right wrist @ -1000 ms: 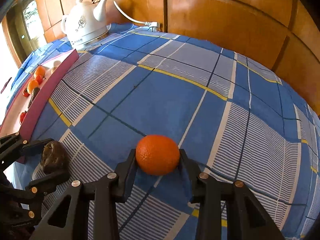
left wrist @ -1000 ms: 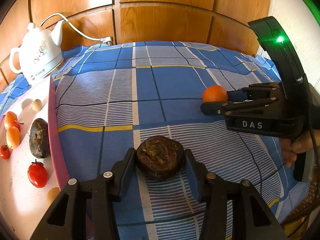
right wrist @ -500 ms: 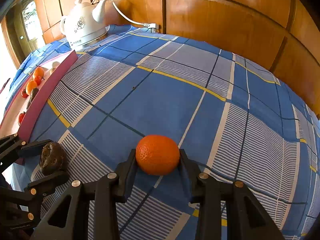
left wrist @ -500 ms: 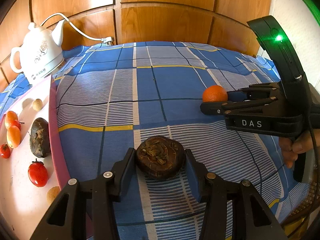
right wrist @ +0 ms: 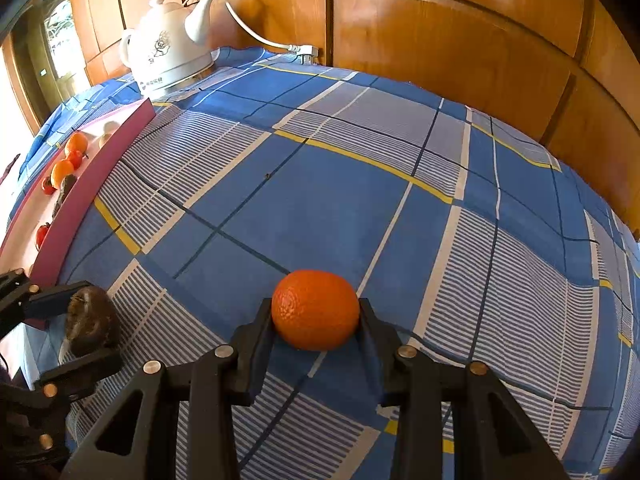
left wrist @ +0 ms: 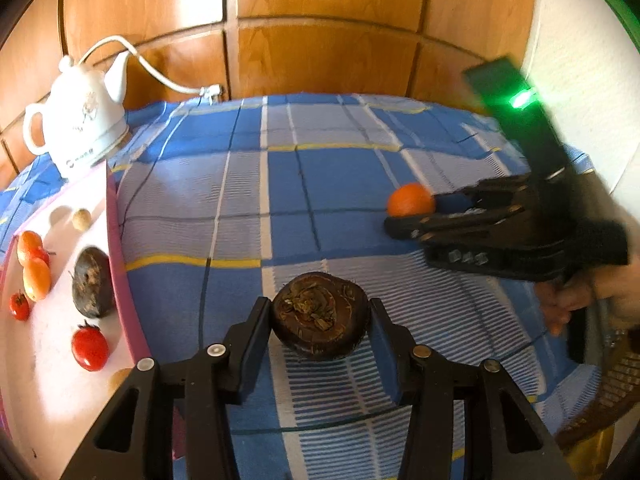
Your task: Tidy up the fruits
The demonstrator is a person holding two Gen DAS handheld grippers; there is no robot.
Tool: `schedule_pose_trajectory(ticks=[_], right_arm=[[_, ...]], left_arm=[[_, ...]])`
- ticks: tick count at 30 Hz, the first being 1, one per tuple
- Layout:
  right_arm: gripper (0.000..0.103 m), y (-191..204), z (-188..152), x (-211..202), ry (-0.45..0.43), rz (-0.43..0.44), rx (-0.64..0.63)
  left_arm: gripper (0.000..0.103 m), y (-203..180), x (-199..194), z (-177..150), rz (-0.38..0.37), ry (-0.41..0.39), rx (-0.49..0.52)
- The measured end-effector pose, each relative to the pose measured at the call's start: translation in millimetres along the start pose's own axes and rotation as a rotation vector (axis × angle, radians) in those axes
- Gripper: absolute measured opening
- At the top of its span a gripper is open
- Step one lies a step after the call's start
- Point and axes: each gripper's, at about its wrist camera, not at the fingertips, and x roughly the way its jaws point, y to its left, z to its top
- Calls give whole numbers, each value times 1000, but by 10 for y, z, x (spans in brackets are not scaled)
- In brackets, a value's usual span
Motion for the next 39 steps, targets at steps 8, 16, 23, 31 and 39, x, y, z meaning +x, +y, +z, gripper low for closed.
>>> schedule_pose_trajectory(ticks=[8, 16, 23, 31, 39], right_arm=[[39, 5, 5, -5, 0, -6, -10], [39, 6, 5, -16, 5, -6, -10], [40, 3, -3, -19, 6, -6, -5], [39, 3, -4, -25, 8, -8, -1], [40, 1, 1, -24, 11, -8, -6]], left_arm=[[48, 277, -519, 165, -21, -74, -89], [48, 1344, -1032, 45, 115, -118, -322], [48, 2118, -894, -309, 222, -25, -489], [49, 2338, -565, -339, 293, 39, -501], [49, 2262, -668, -321, 378, 3, -456]])
